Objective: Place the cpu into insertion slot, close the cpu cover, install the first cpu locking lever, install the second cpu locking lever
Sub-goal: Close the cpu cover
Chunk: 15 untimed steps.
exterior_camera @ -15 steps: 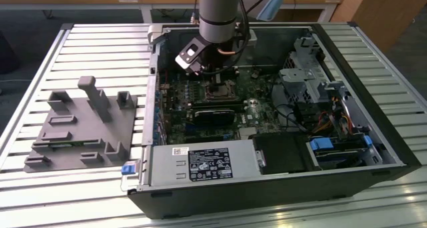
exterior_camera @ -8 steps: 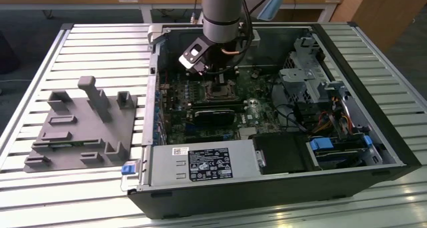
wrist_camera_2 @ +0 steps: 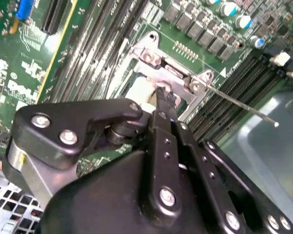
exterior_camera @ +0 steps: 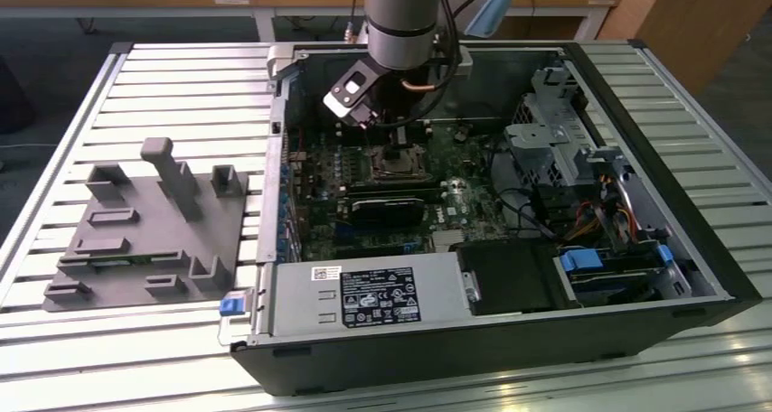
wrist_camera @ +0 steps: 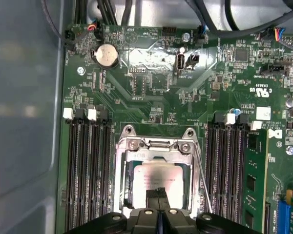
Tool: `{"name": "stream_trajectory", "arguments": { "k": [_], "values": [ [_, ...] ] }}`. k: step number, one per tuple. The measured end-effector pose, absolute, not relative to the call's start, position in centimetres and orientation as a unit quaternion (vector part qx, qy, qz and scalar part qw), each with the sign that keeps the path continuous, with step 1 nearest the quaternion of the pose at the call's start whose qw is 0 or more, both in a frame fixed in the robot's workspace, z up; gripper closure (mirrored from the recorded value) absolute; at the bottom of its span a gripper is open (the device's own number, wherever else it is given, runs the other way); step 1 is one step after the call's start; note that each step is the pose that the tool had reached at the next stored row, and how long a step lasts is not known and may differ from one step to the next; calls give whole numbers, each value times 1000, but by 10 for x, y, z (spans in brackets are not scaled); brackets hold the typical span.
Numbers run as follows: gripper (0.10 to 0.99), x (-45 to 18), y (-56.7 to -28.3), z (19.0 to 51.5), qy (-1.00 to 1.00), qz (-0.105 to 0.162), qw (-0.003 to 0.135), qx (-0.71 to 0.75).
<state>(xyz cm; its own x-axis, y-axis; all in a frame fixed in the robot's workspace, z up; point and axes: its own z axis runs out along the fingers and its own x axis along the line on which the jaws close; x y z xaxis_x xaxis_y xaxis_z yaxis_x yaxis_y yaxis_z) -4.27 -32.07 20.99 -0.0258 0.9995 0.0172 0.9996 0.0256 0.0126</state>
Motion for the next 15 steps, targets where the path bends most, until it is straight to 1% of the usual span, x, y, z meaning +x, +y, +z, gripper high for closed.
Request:
{"name": "stream_trajectory", "arguments": {
  "k": [15],
  "values": [
    [980, -35, -321, 210, -716, -12, 3, -698]
  ]
}}
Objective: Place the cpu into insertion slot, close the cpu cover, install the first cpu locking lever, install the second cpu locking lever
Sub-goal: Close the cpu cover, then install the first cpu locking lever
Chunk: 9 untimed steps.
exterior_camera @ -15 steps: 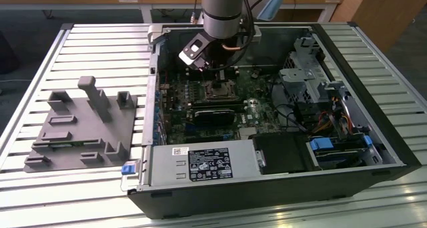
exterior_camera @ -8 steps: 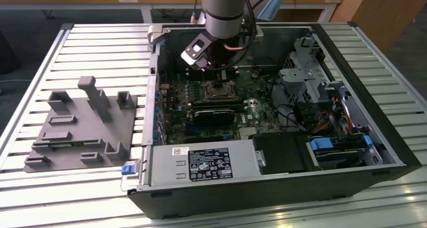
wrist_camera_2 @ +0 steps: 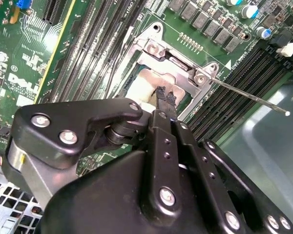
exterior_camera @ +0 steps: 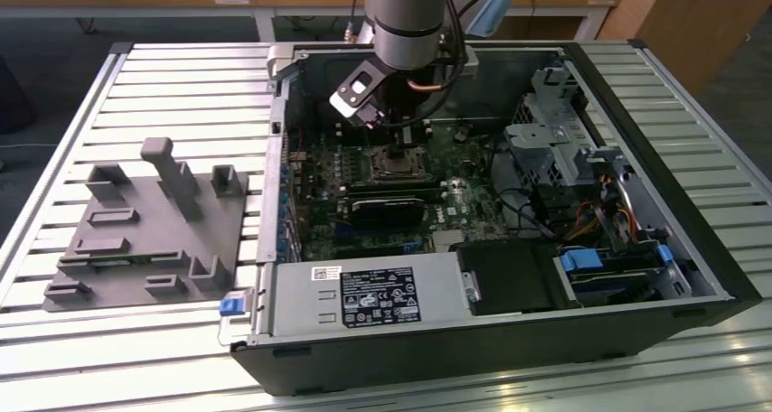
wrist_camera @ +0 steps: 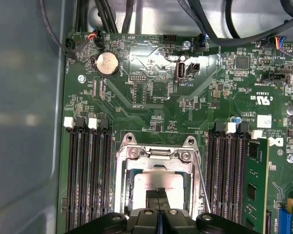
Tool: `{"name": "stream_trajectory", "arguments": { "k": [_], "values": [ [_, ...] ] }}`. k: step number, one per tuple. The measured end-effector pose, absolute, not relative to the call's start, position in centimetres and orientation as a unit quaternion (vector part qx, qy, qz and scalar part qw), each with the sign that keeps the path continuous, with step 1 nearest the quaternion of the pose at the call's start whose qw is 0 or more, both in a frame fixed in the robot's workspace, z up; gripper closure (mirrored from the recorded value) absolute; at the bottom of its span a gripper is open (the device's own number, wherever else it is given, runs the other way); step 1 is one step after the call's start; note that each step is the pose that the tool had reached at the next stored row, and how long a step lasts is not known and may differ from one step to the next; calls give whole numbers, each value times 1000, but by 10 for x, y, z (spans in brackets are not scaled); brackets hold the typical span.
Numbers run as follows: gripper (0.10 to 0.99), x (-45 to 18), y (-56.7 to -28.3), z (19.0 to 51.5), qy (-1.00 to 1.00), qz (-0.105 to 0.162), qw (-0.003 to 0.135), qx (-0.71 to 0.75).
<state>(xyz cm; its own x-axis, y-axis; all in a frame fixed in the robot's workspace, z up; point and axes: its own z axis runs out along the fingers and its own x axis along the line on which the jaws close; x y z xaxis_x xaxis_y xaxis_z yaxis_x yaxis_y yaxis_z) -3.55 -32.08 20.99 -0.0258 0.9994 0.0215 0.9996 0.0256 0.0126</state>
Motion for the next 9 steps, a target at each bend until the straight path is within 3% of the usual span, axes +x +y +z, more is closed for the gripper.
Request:
{"name": "stream_trajectory", "arguments": {
  "k": [9],
  "values": [
    [980, -35, -321, 211, -716, -12, 3, -698]
  ]
}}
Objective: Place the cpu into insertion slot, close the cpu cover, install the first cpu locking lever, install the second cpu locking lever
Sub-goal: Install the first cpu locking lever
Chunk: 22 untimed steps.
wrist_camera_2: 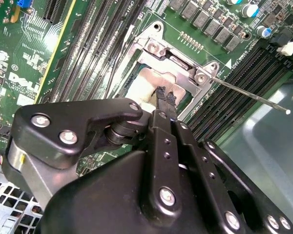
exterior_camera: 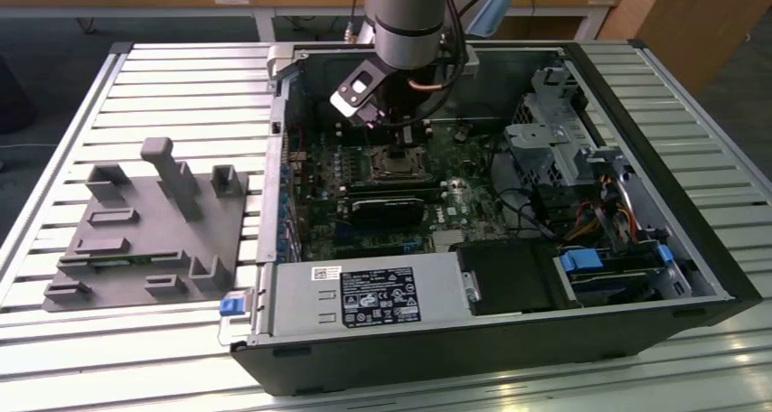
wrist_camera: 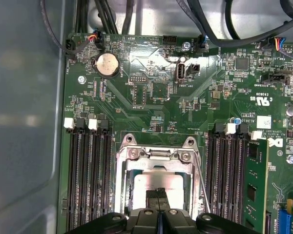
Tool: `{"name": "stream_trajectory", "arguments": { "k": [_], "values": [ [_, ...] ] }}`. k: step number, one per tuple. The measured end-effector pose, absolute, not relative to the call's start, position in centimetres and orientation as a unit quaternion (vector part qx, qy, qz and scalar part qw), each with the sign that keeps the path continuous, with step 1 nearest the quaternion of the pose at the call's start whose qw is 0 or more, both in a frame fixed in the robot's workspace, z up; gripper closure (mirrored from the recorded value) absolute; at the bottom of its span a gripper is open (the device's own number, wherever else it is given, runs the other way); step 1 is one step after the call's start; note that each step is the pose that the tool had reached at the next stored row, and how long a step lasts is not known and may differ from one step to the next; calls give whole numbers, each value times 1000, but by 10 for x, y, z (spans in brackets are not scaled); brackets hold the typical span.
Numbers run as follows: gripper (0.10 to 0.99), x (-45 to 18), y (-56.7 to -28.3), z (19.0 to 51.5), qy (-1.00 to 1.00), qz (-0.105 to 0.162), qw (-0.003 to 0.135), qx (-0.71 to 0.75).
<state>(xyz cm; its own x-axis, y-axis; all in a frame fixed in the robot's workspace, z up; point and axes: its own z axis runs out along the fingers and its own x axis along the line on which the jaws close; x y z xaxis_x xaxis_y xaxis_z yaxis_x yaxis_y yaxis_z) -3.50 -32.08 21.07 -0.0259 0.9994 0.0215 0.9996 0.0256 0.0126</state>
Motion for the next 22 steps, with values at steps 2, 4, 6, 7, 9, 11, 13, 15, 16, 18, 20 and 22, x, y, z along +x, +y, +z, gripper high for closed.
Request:
{"name": "stream_trajectory", "arguments": {
  "k": [2, 4, 6, 7, 9, 11, 13, 15, 16, 18, 20, 22],
  "values": [
    [980, -35, -321, 211, -716, -12, 3, -698],
    [980, -35, -321, 212, -716, -12, 3, -698],
    [980, -35, -321, 213, -716, -12, 3, -698],
    [980, -35, -321, 214, -716, -12, 3, -698],
    [980, -35, -321, 215, -716, -12, 3, -698],
    [980, -35, -321, 215, -716, -12, 3, -698],
    [980, -35, -321, 216, -716, -12, 3, -698],
    [980, -35, -321, 216, -716, -12, 3, -698],
    [980, -35, -321, 217, -716, -12, 3, -698],
    [980, -35, -321, 218, -716, -12, 3, -698],
    [980, -35, -321, 219, -716, -12, 3, -698],
    [980, -35, -321, 220, -716, -12, 3, -698]
  ]
}}
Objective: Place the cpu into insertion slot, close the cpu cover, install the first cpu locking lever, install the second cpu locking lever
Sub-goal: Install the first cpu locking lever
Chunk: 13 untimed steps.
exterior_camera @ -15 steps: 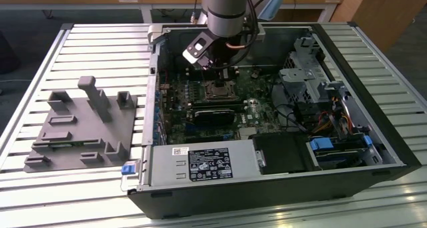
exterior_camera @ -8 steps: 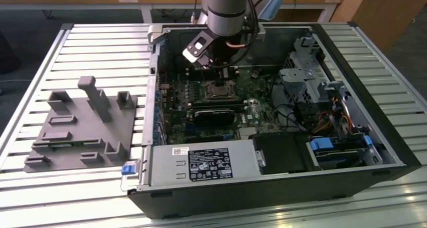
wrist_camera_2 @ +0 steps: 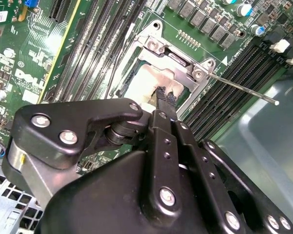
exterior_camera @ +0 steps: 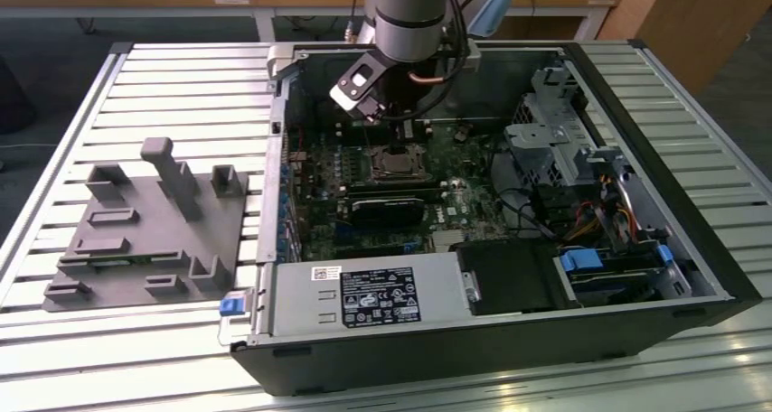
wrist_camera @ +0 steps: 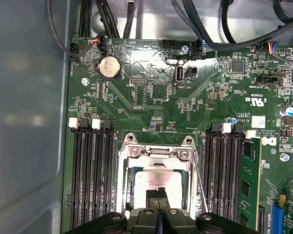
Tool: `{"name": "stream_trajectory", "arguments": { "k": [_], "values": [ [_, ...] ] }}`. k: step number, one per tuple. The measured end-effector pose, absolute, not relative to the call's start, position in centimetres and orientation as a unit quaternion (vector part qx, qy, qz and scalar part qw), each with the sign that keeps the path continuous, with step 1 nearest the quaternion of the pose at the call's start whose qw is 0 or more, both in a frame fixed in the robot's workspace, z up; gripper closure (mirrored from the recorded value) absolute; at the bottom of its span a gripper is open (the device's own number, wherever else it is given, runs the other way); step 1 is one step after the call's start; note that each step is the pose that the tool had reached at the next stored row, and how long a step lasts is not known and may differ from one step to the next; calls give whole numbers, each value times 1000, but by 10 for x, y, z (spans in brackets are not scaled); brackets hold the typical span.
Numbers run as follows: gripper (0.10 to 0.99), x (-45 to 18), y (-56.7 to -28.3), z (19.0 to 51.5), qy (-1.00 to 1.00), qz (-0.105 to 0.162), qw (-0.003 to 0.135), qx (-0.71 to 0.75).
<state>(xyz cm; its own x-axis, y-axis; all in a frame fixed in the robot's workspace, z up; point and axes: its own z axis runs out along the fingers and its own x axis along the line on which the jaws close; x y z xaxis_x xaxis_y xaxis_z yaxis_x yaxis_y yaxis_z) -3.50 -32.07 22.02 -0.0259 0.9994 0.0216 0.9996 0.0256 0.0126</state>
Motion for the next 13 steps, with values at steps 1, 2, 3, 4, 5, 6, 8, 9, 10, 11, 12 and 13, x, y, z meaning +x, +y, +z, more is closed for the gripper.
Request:
{"name": "stream_trajectory", "arguments": {
  "k": [1, 2, 3, 4, 5, 6, 8, 9, 10, 11, 12, 13],
  "values": [
    [980, -35, -321, 221, -716, -12, 3, -698],
    [980, -35, -321, 221, -716, -12, 3, -698],
    [980, -35, -321, 222, -716, -12, 3, -698],
    [980, -35, -321, 222, -716, -12, 3, -698],
    [980, -35, -321, 223, -716, -12, 3, -698],
    [980, -35, -321, 223, -716, -12, 3, -698],
    [980, -35, -321, 224, -716, -12, 3, -698],
    [980, -35, -321, 225, -716, -12, 3, -698],
    [980, -35, -321, 225, -716, -12, 3, -698],
    [980, -35, -321, 226, -716, -12, 3, -698],
    [980, -35, -321, 226, -716, -12, 3, -698],
    [980, -35, -321, 227, -716, -12, 3, -698]
  ]
}}
